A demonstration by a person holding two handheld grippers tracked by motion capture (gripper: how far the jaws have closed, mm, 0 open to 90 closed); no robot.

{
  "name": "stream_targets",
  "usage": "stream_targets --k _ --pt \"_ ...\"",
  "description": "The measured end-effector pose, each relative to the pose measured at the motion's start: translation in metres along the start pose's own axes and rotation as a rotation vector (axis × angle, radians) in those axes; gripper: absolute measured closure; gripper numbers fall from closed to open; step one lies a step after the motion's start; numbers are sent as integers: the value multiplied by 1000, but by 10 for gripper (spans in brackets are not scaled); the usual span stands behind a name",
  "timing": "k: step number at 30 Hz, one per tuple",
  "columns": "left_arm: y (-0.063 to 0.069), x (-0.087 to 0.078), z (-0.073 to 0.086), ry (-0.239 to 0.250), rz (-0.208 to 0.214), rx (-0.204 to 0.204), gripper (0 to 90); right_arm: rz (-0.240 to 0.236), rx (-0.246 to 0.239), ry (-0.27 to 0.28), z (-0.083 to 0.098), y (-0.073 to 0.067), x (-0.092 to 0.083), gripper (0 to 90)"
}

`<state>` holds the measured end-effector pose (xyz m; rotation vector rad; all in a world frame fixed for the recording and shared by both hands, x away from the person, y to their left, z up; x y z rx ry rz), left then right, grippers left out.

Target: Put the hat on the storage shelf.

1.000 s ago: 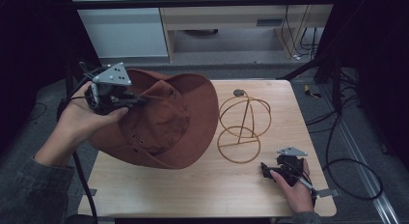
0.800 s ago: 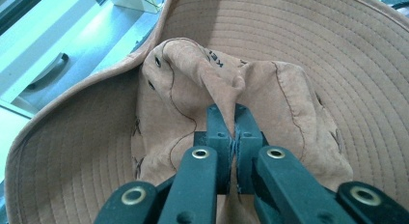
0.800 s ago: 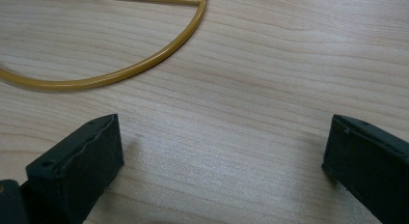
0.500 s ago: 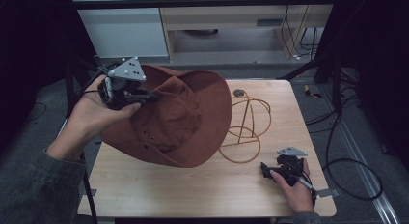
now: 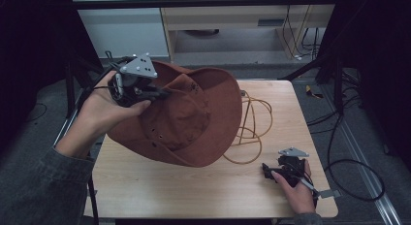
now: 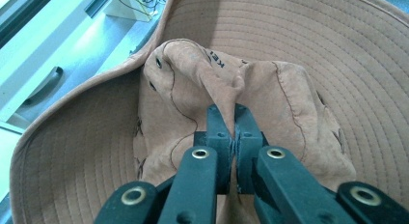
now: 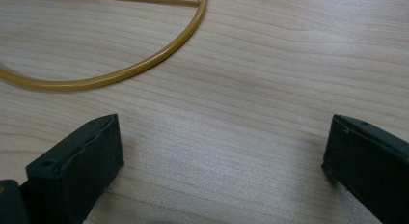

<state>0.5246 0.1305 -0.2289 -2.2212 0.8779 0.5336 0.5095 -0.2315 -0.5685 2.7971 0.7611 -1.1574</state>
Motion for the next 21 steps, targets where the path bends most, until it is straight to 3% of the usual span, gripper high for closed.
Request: stream_targets --k 8,21 --pt "4 5 -8 0 9 7 880 -1 1 -1 0 0 0 5" --pt "16 17 -36 -18 9 68 881 -3 2 -1 0 0 0 5"
Point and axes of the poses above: each handheld gripper's, and its own axes: x roughly forward along the jaws, z roughly out of its underside, y roughly to its right, the point moved 8 cm from there along x, roughly forward along the jaws, and after that the axes turned 14 degrees about -z, right-handed, at the moved point
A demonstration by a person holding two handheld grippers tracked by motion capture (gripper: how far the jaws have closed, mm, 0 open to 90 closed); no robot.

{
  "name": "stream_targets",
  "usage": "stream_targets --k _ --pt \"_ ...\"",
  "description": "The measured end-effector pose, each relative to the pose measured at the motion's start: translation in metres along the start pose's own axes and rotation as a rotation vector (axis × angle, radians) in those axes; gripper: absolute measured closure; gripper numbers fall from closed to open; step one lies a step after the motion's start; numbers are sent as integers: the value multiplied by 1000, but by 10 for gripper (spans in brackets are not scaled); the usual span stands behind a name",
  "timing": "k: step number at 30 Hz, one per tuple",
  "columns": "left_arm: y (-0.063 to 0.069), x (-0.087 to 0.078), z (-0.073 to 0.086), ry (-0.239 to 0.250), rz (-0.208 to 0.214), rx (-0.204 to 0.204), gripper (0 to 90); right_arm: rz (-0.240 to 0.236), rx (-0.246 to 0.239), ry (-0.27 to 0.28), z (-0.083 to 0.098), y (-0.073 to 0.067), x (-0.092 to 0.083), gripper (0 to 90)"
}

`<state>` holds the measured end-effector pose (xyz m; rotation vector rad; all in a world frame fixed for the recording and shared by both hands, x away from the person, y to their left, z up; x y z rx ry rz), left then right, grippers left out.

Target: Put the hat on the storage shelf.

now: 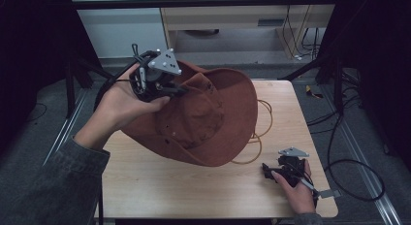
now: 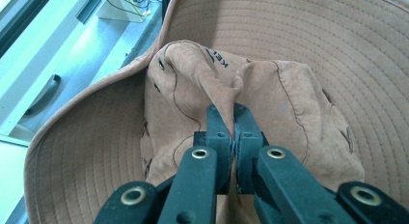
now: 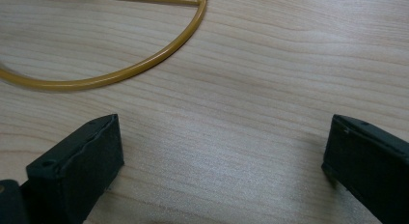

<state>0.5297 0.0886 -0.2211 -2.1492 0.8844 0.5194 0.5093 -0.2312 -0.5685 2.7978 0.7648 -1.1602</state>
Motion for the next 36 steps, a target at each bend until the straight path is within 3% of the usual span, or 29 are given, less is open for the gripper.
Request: stream_targets --k 5,12,15,18,36 --pt "-1 4 -8 1 -10 1 882 0 0 -1 0 0 0 5" --pt "4 11 -21 9 6 4 882 0 -1 0 0 0 0 5" --pt "12 17 -31 7 12 36 882 0 -1 0 0 0 0 5" --pt "16 22 -39 13 17 43 881 0 -1 0 0 0 0 5" --pt "22 46 -69 26 19 100 881 0 0 0 0 0 0 5"
Point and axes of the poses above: each handheld gripper's, and its own axes: x roughly forward along the jaws, z roughly out of its underside, y roughly to its right, the point moved 8 cm from there along x, roughly forward along the jaws, and after that the axes turned 14 degrees about -z, right-handed, at the moved point
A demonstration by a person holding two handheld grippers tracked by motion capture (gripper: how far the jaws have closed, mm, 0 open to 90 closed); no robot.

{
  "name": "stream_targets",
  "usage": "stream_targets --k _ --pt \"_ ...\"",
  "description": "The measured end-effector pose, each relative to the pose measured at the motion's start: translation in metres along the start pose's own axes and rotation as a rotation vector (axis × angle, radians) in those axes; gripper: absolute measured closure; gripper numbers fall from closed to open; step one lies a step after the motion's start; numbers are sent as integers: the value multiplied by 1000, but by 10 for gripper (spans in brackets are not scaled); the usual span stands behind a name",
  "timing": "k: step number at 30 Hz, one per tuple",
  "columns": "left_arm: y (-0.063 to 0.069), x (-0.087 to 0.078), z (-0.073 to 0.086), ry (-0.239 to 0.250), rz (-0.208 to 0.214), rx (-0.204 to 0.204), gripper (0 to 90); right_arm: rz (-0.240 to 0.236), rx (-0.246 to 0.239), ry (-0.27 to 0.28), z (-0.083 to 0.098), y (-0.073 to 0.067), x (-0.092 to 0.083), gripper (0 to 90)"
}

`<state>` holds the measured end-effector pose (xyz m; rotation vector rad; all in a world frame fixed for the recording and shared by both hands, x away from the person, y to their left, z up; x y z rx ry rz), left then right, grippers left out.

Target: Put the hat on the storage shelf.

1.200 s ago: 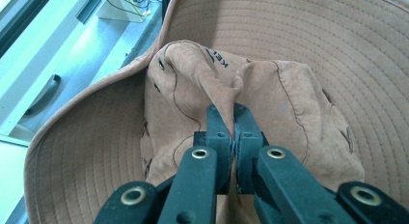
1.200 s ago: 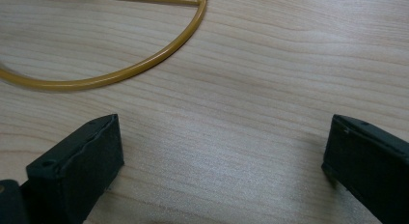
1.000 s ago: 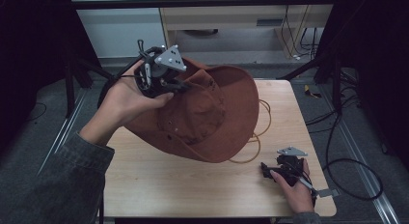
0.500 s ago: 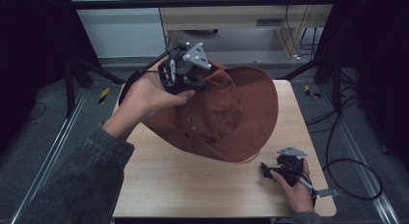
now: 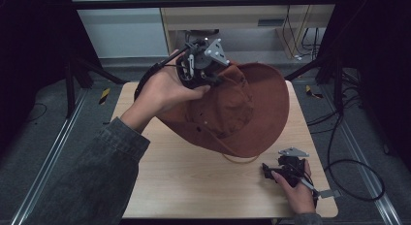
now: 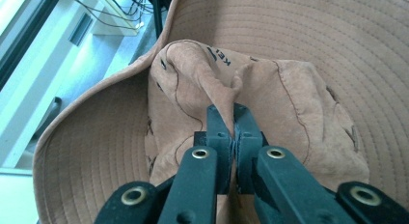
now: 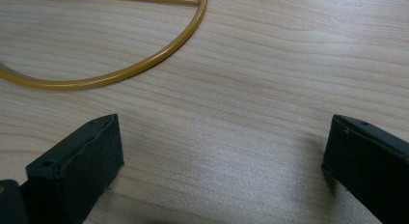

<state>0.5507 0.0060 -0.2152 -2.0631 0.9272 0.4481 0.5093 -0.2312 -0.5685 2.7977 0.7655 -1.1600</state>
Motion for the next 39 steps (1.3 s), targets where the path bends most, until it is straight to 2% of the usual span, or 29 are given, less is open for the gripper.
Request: stream_targets --k 9,20,31,39 --pt "-1 9 -7 3 1 9 881 1 -1 0 0 0 0 4" --pt "8 20 -21 0 17 32 880 0 0 0 0 0 0 4" --pt "11 32 -33 -3 22 45 879 0 0 0 0 0 0 4" --pt "14 40 -36 -7 32 46 880 1 -2 0 0 0 0 4"
Point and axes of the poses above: each handheld gripper's, and its own axes: x roughly forward along the jaws, z roughly out of its underside, y roughly to its right, the point moved 8 cm from there along x, roughly forward along the jaws, and after that the axes turned 14 degrees about -z, right-handed, at the moved point
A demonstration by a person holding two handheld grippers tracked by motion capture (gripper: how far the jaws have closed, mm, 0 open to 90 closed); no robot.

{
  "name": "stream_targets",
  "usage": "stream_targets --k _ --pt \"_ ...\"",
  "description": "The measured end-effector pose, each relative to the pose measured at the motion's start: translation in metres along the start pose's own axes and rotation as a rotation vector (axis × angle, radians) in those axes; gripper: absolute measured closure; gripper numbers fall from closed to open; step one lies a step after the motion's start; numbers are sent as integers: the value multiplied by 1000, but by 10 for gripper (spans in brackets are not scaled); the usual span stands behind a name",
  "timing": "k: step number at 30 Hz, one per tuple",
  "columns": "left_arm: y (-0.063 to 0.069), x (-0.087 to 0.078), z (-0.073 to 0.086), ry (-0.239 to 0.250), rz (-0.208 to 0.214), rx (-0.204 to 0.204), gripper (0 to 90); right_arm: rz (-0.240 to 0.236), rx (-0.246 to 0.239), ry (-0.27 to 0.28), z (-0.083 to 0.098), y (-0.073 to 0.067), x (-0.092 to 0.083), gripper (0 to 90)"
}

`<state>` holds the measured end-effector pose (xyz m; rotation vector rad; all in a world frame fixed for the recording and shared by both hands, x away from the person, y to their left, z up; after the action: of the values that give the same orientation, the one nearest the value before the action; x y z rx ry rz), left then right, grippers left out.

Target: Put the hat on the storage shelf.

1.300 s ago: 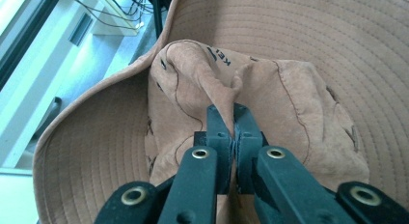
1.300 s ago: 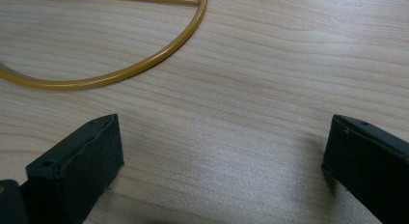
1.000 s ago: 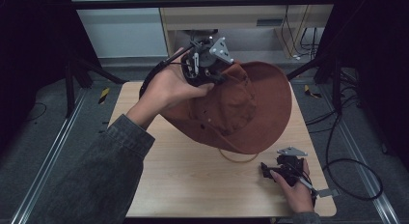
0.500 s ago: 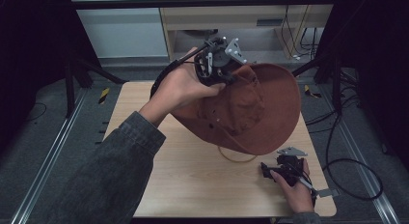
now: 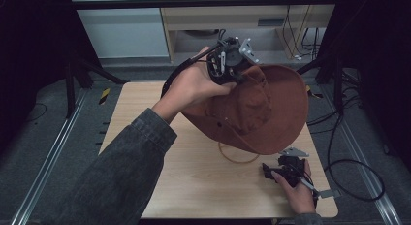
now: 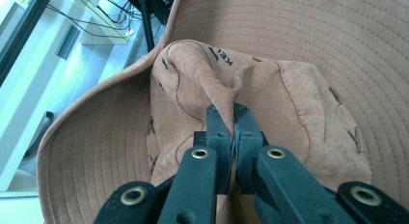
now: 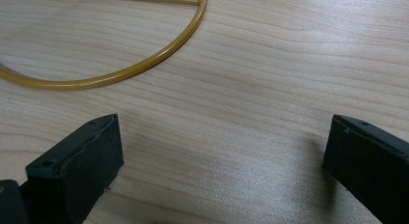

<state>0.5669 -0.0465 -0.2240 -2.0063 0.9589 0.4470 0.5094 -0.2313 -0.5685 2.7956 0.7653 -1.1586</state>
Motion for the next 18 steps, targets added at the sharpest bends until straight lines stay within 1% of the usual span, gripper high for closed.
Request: stream_targets --k 3,4,11,18 --pt "1 5 -2 4 5 -7 880 0 -2 0 0 0 0 4" --pt "1 6 -3 5 8 -6 880 3 -13 1 0 1 0 4" --pt "6 19 -5 -2 22 -6 880 3 -16 2 -1 1 0 4" --pt "10 29 -7 -9 27 -6 880 6 -18 2 -1 2 0 4"
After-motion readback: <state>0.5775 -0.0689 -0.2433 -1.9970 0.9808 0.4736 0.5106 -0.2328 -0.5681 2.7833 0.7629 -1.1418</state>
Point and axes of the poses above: each handheld gripper's, and its own axes: x roughly forward along the jaws, z roughly out of its underside, y roughly to its right, the point moved 8 cm from there along x, roughly forward along the jaws, and after that the axes turned 14 degrees about -z, right-handed, at the moved point
